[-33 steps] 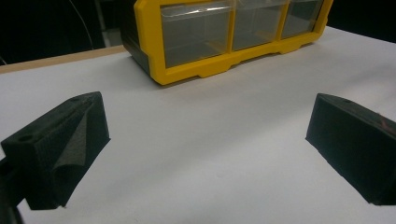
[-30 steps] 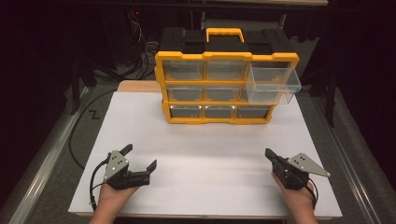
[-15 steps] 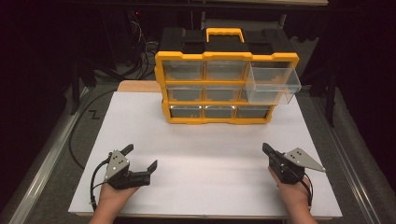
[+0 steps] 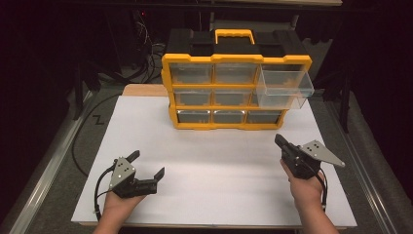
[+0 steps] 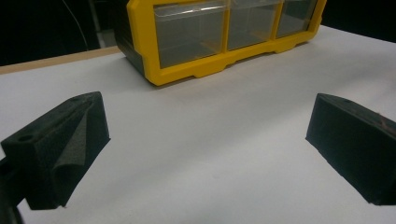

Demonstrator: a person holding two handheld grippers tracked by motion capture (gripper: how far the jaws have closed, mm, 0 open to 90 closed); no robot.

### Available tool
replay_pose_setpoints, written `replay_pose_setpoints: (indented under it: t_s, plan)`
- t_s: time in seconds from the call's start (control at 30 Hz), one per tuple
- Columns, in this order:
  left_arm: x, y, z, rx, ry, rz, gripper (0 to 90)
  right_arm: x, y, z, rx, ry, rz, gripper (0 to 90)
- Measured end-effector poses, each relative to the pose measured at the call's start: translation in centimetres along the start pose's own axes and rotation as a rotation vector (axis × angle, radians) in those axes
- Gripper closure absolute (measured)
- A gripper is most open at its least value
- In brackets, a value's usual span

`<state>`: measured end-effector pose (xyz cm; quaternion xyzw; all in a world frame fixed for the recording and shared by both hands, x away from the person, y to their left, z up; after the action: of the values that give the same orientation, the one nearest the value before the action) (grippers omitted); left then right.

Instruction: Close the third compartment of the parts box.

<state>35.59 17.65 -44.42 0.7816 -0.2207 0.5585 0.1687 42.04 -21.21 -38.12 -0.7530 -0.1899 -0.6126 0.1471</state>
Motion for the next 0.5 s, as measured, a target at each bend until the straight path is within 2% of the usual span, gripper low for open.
replay_pose_setpoints:
  t_s: [0.5]
  plan:
    - [0.1,0.1,-0.1,-0.008,0.01,0.0,0.1,4.6,-0.3,0.4,-0.005,0.074,-0.003,90.0]
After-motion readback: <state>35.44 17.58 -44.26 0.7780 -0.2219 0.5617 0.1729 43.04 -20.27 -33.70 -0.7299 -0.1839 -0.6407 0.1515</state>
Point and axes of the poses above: each handheld gripper's, and its own axes: z roughly forward along the jaws, x roughly out of its top, y roughly to its right, the point moved 9 cm from there along z, roughly forward along the jaws
